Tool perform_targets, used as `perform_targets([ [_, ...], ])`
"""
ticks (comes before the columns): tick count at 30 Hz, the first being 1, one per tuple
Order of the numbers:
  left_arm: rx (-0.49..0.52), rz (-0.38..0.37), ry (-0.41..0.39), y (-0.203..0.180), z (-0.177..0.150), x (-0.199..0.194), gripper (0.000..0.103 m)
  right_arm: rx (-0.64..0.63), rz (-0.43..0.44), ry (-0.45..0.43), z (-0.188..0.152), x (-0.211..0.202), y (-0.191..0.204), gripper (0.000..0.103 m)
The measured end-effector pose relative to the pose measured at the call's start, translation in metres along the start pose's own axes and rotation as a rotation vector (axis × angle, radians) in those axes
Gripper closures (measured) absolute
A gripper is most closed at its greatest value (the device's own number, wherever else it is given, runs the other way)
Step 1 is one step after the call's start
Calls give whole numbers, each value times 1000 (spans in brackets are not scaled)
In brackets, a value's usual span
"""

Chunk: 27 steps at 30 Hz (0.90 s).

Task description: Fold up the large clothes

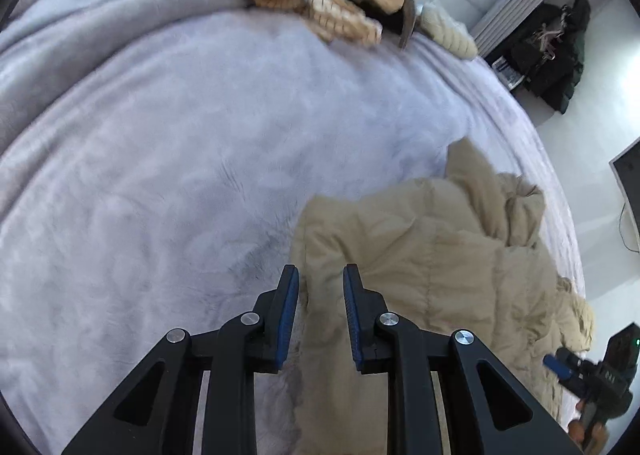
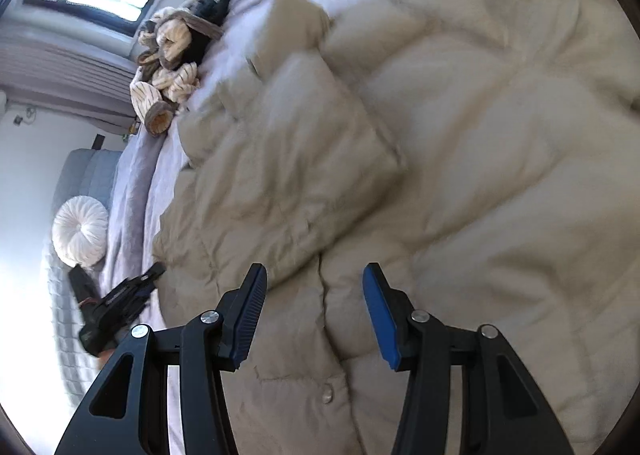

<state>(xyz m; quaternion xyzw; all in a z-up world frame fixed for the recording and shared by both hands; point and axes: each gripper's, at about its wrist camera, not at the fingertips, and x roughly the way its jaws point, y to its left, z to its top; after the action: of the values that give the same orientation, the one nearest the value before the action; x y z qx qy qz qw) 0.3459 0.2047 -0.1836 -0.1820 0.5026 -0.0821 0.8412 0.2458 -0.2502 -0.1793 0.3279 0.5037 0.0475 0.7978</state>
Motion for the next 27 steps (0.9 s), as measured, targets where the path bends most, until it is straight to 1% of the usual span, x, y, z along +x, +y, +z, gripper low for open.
perform_targets([
  [1,7,8,-20,-1,2,-9,80,-29,-14,-21,4,-6,3,49],
  [2,16,12,-45,-1,3,-18,80,-52,-22,-34,8,-8,7,52],
  [3,25,2,-65,-3,4,-25,80,-76,-24,-42,12,-9,11,66],
  [4,31,-7,-67,-6,5,-26,80,-104,-35,-42,17,-8,17,73],
  [5,46,-11,-57,-10,2,-25,80,-124,-53,-43,21,-5,21,77],
  [6,68,6,-40,-15,-2,-19,80,-141,-71,-49,26,-1,25,77],
  [8,100,67,0,-20,-15,-2,80,-153,-94,-52,34,9,27,77],
  [9,103,82,21,-21,-20,7,80,-162,-112,-54,37,13,28,77],
  [10,109,111,46,-22,-30,20,80,-178,-151,-53,39,20,27,77],
  [11,119,139,57,-22,-39,28,80,-186,-185,-38,40,28,23,77],
  [13,154,198,71,-22,-53,44,80,-168,-221,6,35,40,10,78],
  [14,156,208,69,-21,-55,48,79,-154,-231,24,31,45,2,81],
  [18,138,228,72,-20,-53,55,79,-160,-221,19,20,42,-11,83],
  [23,168,274,62,-26,-47,47,79,-141,-226,51,13,32,-17,83],
  [25,176,281,56,-28,-47,40,79,-111,-182,48,12,22,-22,82],
  [27,179,275,57,-29,-46,38,79,-103,-153,2,14,7,-22,71],
])
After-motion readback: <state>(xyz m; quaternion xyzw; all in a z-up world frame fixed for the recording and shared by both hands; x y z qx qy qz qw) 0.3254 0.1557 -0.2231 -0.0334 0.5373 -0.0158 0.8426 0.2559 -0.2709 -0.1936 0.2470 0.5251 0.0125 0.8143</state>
